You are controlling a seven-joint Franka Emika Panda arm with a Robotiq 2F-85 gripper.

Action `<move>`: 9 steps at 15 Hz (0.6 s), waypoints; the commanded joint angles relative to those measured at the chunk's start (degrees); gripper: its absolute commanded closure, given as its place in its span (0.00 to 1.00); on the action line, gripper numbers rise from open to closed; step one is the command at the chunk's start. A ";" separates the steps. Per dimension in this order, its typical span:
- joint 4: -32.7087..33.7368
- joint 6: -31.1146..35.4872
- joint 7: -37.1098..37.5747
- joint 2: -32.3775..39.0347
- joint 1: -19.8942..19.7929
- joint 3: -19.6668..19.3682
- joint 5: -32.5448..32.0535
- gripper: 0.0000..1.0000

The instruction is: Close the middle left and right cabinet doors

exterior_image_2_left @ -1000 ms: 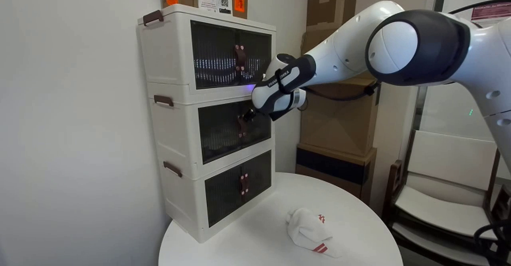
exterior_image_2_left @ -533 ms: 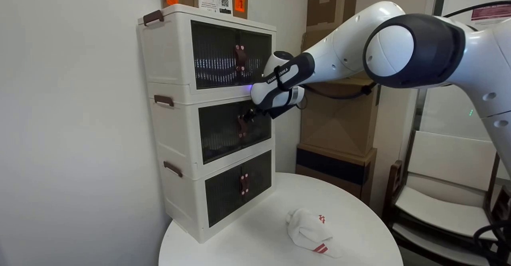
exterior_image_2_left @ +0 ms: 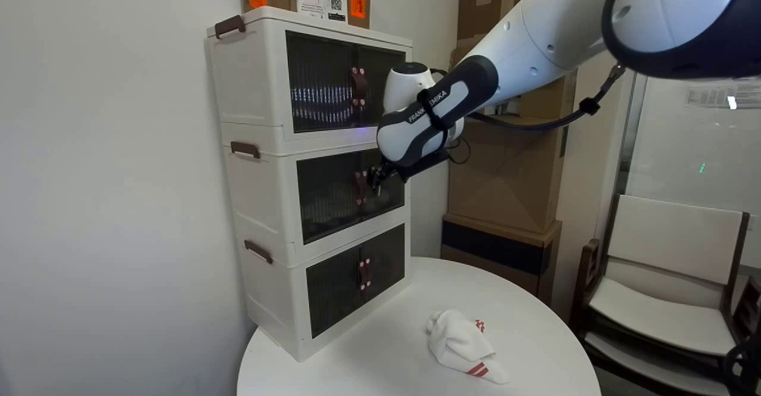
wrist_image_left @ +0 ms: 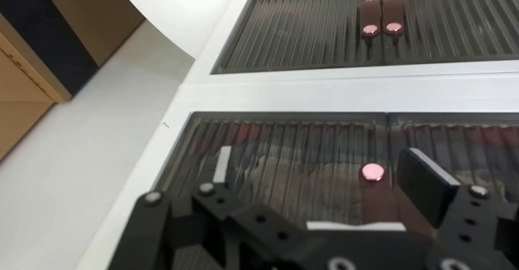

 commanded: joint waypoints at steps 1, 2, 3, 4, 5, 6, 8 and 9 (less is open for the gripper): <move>-10.60 -4.81 15.54 -10.55 9.99 -7.54 -11.12 0.00; -12.07 -7.56 19.97 -12.65 11.78 -7.97 -14.84 0.00; -13.61 -10.93 24.34 -14.77 13.08 -7.38 -18.09 0.00; -15.47 -14.68 28.69 -16.89 13.99 -5.96 -20.63 0.00; -17.39 -18.53 32.55 -18.96 10.11 0.62 -21.59 0.00; -19.49 -21.08 35.25 -20.93 9.98 2.99 -21.26 0.00; -24.53 -21.73 39.14 -25.08 9.28 8.46 -18.81 0.00; -27.21 -20.83 40.75 -27.02 9.29 10.91 -18.04 0.00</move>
